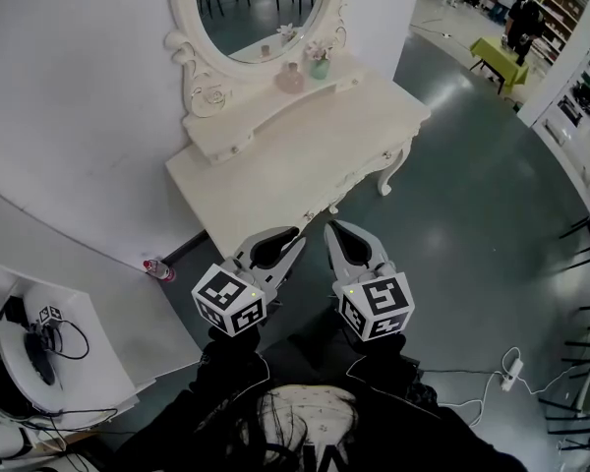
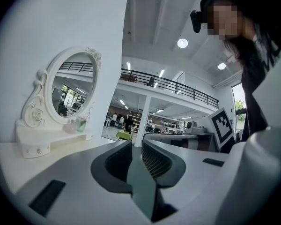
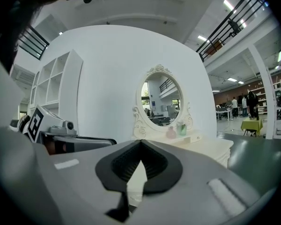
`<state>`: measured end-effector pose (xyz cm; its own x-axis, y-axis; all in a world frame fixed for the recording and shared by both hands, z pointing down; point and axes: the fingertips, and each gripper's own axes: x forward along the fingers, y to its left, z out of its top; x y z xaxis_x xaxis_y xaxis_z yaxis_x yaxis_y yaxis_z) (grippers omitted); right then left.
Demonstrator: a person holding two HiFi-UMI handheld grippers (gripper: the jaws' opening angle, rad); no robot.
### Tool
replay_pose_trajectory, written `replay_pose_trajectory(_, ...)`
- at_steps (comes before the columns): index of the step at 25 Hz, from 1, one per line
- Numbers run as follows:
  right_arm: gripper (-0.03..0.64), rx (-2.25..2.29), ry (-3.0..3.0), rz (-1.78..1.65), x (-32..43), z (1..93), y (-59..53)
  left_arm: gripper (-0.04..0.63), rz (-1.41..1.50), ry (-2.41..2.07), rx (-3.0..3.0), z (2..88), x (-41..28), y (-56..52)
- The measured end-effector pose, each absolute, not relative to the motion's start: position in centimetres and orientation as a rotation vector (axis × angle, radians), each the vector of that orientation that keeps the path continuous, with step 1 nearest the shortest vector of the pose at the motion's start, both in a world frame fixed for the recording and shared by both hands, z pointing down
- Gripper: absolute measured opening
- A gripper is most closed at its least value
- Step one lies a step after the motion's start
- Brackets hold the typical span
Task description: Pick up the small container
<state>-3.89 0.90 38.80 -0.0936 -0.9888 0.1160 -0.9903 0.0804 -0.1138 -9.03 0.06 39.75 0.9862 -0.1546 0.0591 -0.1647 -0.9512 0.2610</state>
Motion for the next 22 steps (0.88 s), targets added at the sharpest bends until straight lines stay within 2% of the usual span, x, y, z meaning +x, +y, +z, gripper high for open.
replay_pose_trajectory(22, 0.000, 1.974, -2.428, 0.278, 13.9, 38.7, -7.6, 0.051, 0.103, -0.438, 2.838, 40.3, 7.3, -7.9)
